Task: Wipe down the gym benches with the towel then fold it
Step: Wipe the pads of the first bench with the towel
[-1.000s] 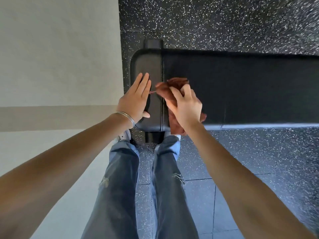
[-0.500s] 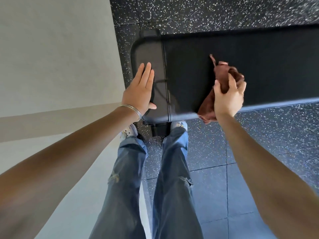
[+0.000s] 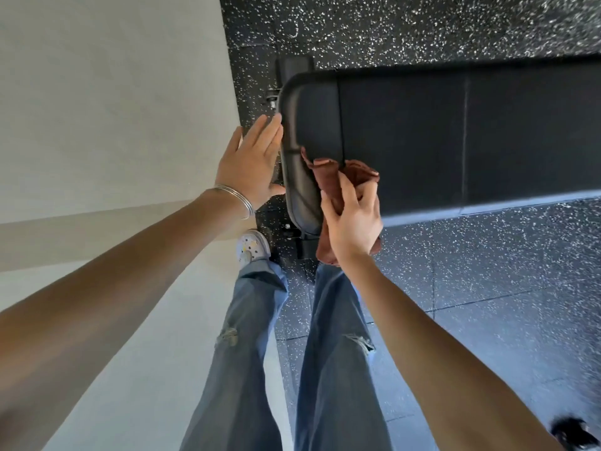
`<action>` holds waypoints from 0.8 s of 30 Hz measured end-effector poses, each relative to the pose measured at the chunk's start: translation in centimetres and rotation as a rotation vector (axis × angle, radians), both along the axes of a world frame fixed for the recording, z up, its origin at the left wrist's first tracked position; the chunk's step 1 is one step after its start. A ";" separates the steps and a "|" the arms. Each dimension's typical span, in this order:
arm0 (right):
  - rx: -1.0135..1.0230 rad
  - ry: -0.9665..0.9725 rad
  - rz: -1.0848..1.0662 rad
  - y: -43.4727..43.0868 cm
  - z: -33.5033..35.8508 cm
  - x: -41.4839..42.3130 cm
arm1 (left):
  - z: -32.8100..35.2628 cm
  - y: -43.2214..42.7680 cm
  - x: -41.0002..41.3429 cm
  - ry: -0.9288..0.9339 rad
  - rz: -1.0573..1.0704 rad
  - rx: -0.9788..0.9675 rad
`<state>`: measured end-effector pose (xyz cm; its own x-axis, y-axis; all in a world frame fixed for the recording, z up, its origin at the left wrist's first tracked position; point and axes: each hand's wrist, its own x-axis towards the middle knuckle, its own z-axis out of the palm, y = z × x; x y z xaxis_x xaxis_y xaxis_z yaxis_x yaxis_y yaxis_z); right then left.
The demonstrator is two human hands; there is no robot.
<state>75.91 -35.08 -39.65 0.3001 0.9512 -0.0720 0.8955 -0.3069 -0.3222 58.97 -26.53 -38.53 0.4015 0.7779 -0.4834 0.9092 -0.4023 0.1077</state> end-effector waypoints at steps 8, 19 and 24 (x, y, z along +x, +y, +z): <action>-0.053 -0.081 0.027 12.0 -0.3 -0.8 | -1.0 0.0 -1.2 -0.076 0.056 -0.088; -0.037 -0.011 0.355 7.9 0.2 -2.3 | -2.7 -1.1 -1.0 -0.230 0.168 -0.131; -0.076 -0.056 0.536 4.3 0.6 -2.5 | -2.7 -2.0 -2.4 -0.128 0.098 -0.148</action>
